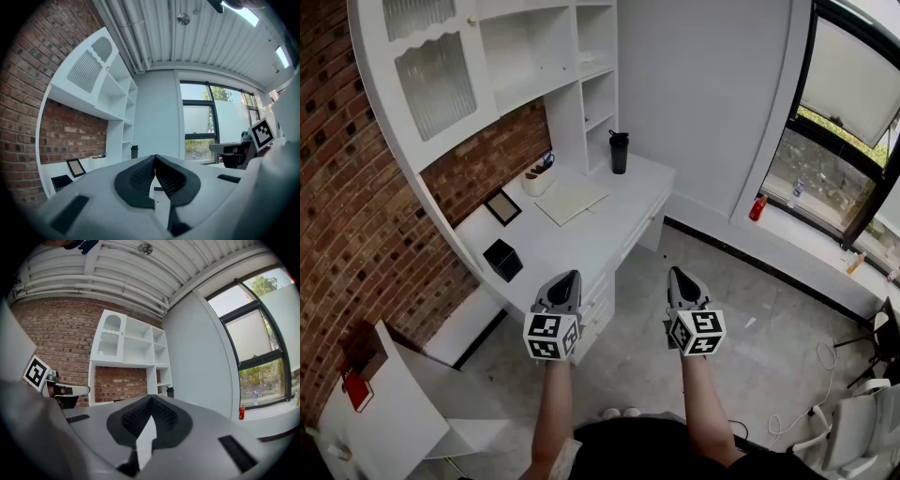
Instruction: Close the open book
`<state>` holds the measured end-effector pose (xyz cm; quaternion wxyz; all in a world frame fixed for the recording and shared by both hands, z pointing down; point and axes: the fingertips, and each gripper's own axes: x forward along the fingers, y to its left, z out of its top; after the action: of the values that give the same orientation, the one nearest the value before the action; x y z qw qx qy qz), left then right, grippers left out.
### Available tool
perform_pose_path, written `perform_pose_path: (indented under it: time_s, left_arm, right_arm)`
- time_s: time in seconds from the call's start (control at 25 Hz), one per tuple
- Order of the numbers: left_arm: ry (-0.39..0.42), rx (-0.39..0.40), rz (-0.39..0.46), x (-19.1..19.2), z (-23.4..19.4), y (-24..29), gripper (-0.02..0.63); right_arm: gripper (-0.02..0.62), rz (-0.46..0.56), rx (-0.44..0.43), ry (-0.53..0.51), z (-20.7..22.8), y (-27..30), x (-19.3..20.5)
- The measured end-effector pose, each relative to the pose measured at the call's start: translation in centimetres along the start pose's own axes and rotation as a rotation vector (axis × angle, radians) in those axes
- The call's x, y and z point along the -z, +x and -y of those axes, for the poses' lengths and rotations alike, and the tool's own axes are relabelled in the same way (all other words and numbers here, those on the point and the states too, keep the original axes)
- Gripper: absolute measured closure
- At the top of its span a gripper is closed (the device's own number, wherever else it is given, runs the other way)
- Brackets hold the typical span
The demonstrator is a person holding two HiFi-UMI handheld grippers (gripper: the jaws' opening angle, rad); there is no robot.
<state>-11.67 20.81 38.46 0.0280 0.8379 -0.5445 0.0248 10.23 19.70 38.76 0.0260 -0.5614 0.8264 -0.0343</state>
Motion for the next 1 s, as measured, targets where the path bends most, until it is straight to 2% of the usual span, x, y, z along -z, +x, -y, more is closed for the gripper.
perform_pose_path:
  time_s: [1.0]
  left_arm:
    - [-0.017,0.032,-0.032,1.9,1.2,0.5,0.597]
  right_arm:
    - [0.597,0.001,0.033,0.036,1.3,-0.9,1.1]
